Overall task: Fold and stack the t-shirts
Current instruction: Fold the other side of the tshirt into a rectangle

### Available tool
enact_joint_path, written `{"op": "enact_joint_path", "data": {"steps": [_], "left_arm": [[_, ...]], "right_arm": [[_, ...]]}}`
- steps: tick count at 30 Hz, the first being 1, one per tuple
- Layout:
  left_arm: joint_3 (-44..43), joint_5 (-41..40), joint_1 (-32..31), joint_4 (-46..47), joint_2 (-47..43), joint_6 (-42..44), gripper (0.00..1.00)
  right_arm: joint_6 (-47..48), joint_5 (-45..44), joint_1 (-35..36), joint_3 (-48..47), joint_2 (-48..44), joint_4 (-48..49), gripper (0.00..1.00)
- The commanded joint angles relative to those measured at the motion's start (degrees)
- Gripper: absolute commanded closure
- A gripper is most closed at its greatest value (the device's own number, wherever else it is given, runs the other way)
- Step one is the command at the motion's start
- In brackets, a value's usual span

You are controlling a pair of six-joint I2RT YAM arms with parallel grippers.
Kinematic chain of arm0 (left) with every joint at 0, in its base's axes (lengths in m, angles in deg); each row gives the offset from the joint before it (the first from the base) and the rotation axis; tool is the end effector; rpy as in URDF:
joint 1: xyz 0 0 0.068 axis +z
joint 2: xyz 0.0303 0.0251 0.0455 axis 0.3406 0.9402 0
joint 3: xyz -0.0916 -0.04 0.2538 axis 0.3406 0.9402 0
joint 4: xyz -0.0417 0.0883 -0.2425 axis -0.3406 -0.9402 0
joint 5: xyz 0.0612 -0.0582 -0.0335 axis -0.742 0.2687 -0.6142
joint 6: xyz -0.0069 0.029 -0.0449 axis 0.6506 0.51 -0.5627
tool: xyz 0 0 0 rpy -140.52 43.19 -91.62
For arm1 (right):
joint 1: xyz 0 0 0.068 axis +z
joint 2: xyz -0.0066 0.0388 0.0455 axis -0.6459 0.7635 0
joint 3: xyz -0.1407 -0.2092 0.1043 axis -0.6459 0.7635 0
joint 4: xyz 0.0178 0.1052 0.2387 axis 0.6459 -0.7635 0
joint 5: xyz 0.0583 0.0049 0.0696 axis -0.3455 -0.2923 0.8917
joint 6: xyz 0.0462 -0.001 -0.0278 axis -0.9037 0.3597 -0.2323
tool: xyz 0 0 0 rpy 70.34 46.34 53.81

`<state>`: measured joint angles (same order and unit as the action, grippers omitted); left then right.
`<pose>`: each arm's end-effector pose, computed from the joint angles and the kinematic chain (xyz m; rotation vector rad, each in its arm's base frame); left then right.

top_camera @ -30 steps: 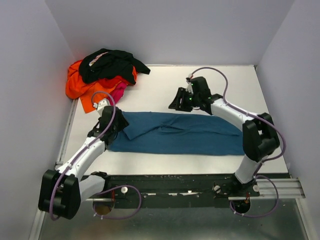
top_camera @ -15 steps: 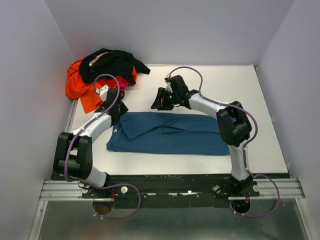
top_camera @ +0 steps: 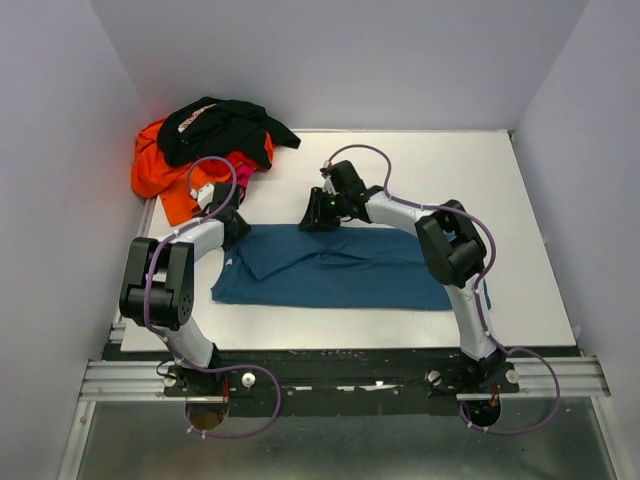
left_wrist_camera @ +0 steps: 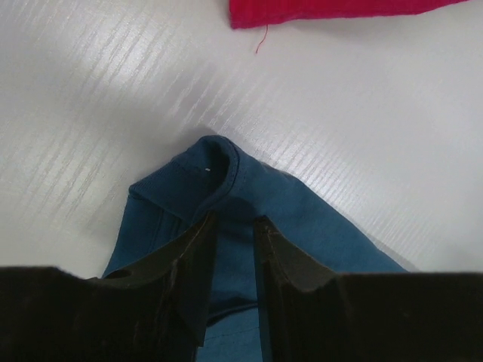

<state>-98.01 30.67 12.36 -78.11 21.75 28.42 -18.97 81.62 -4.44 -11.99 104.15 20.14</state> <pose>0.3278 -0.0349 0.1635 -0.9414 2.2908 -0.1071 0.3907 0.2984 0.1569 -0.1737 2.5459 1.0324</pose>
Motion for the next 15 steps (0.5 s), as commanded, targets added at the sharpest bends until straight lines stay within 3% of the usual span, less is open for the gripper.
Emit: {"op": "enact_joint_path", "data": {"steps": [1,4,8,10,12,15], "left_arm": [[-0.2,-0.5,0.8,-1.7,0.1,0.3,0.58],[-0.1,-0.4,0.8,-1.5,0.1,0.6,0.59],[0.1,-1.1,0.8,-1.4,-0.4,1.0,0.59],[0.1,-1.5,0.8,-1.7,-0.8,1.3,0.59],[0.1,-2.0,0.8,-1.8,-1.1,1.4,0.59],[-0.2,-1.9,0.8,-1.9,-1.3,1.7,0.59]], "right_arm": [[1.4,2.9,1.0,-2.0,1.4,0.1,0.59],[1.8,3.3,1.2,-2.1,1.3,0.1,0.71],[2.6,3.4,1.3,-2.1,0.8,0.0,0.78],[2.8,3.6,1.3,-2.2,0.5,-0.5,0.92],[3.1,4.3,1.3,-2.0,-0.4,-0.8,0.99],[3.9,4.7,1.3,1.0,-3.5,-0.8,0.99]]}}
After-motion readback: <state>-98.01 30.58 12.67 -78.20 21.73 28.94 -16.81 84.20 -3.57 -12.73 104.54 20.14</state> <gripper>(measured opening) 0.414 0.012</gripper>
